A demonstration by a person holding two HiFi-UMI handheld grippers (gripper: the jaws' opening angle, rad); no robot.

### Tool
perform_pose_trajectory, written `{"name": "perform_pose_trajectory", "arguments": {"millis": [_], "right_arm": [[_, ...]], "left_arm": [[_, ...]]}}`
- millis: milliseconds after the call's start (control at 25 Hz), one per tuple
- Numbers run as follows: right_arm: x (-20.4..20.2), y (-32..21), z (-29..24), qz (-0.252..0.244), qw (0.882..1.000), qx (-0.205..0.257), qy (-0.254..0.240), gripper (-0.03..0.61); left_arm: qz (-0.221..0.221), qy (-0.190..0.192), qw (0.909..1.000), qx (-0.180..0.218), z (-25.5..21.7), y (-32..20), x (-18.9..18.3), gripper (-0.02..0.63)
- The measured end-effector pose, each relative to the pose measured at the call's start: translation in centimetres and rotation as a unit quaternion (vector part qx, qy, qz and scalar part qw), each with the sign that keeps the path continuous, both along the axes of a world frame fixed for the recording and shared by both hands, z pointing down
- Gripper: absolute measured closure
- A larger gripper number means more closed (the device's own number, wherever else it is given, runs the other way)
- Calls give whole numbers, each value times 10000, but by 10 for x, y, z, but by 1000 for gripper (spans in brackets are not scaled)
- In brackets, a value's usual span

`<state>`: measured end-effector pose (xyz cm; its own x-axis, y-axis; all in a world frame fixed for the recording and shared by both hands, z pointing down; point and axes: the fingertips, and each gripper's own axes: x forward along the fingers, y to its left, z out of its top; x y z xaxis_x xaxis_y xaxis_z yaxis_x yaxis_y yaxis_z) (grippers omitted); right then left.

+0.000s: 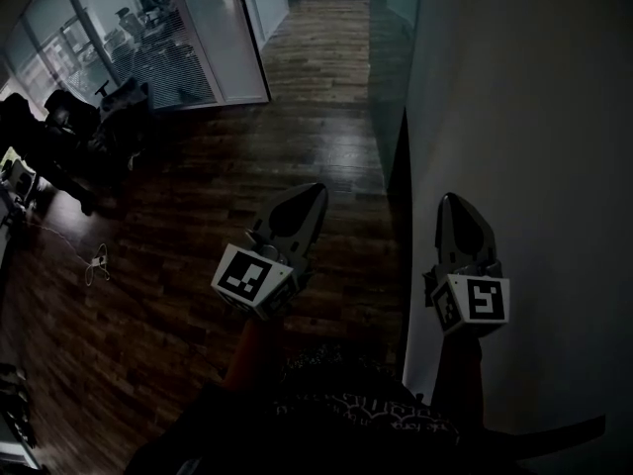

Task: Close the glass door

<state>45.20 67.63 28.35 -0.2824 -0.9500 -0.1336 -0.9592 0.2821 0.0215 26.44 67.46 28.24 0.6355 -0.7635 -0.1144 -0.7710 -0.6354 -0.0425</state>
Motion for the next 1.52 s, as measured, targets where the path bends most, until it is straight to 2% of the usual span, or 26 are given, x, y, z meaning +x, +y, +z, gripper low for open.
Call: {"name": "perform_pose_trajectory", "arguments": {"millis": [240, 440, 680, 840, 1040, 1160, 1520], "right_arm": [[-5, -13, 8, -47, 10000, -86, -18, 575], [-6, -42, 20, 38, 9999, -156, -34, 575], [-5, -101, 25, 237, 9996, -148, 12, 575], [-8, -138, 14, 424, 9991, -26, 50, 575], [-17, -185, 11, 604, 9982, 68, 7, 575], [-11, -204, 16, 691, 9976, 95, 9, 575], [-9, -259, 13, 861, 9962, 96, 16, 575]], "left_arm": [[-126, -80, 9999, -27, 10, -9, -17, 612], [-126, -48, 9999, -71, 19, -38, -20, 611], [-19, 35, 9999, -161, 25, -107, -25, 612], [137, -126, 9998, 84, 22, -159, -33, 612], [348, 33, 9994, -49, 11, -216, -44, 612], [461, -41, 9989, 50, 17, -240, -44, 612], [586, 54, 9982, -100, 18, -295, -40, 612]]}}
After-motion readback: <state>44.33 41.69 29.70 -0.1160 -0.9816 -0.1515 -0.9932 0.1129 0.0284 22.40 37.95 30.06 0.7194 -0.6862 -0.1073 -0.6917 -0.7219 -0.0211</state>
